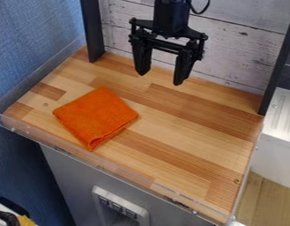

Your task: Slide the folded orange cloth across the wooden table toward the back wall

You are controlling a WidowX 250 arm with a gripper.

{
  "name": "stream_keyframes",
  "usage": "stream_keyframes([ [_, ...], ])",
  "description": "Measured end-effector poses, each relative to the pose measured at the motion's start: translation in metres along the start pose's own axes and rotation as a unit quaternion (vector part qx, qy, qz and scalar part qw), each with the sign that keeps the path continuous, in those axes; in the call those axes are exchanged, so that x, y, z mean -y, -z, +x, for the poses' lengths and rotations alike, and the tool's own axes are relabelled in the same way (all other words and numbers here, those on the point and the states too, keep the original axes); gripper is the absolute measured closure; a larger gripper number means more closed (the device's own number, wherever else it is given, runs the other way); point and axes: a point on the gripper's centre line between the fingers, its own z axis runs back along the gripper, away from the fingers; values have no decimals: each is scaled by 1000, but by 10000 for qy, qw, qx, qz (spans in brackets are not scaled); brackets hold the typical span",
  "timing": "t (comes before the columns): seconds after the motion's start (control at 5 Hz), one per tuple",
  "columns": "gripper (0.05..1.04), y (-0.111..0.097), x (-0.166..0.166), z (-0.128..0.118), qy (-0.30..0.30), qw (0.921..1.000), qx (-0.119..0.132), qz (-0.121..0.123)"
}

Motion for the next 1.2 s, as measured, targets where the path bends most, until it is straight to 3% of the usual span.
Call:
stream_keyframes([
  [0.4,89,11,-25,-4,-93,9999,32,-49],
  [0.6,89,10,-38,-7,-140,9992,362,-48],
  [1.0,84,15,-64,-18,-206,9968,775,-55],
  [1.2,84,21,-74,-23,-211,9965,803,-60],
])
